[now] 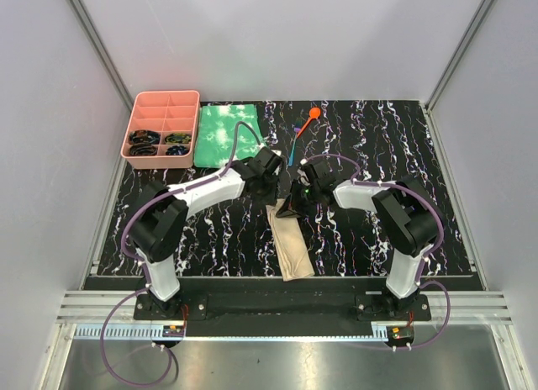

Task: Fold the napkin into a case and place the utensils inside
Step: Smooth out the smaller rectangle-folded napkin at the center of the board.

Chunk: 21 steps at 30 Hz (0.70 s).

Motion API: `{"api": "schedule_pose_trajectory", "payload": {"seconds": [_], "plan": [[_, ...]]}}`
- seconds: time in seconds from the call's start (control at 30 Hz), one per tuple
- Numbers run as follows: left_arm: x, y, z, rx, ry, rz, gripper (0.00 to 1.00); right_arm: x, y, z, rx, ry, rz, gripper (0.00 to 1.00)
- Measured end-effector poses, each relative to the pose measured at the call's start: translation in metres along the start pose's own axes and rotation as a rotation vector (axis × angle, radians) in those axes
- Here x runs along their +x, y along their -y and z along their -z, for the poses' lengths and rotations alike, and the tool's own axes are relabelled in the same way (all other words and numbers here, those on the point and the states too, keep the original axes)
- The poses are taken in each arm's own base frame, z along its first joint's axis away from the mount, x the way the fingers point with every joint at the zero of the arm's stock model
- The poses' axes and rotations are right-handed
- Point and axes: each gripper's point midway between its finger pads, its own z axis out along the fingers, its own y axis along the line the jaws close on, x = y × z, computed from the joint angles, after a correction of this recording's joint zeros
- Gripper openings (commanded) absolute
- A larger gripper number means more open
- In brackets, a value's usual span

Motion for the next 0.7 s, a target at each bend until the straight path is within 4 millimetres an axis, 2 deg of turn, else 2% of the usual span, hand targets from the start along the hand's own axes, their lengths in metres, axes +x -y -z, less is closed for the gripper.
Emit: {"api": "schedule_pose_trajectory", "payload": {"seconds": [0.13, 0.27, 0.63, 0.7], "plan": [[0.005, 0.004, -0.002, 0.003, -0.011, -0.011, 0.34, -0.003, -0.002, 0.001, -0.01, 0.001, -0.005, 0.0], [0.008, 0.008, -0.003, 0.008, -0.015, -0.022, 0.33, -0.008, -0.003, 0.0, -0.022, 0.005, -0.004, 0.0], [0.015, 0.004, -0.013, -0.014, -0.04, -0.025, 0.18, -0.006, -0.001, -0.007, -0.038, -0.015, -0.014, 0.0], [0.015, 0.002, -0.015, -0.02, -0.043, -0.024, 0.1, -0.006, -0.002, -0.007, -0.041, -0.016, -0.014, 0.0]]}}
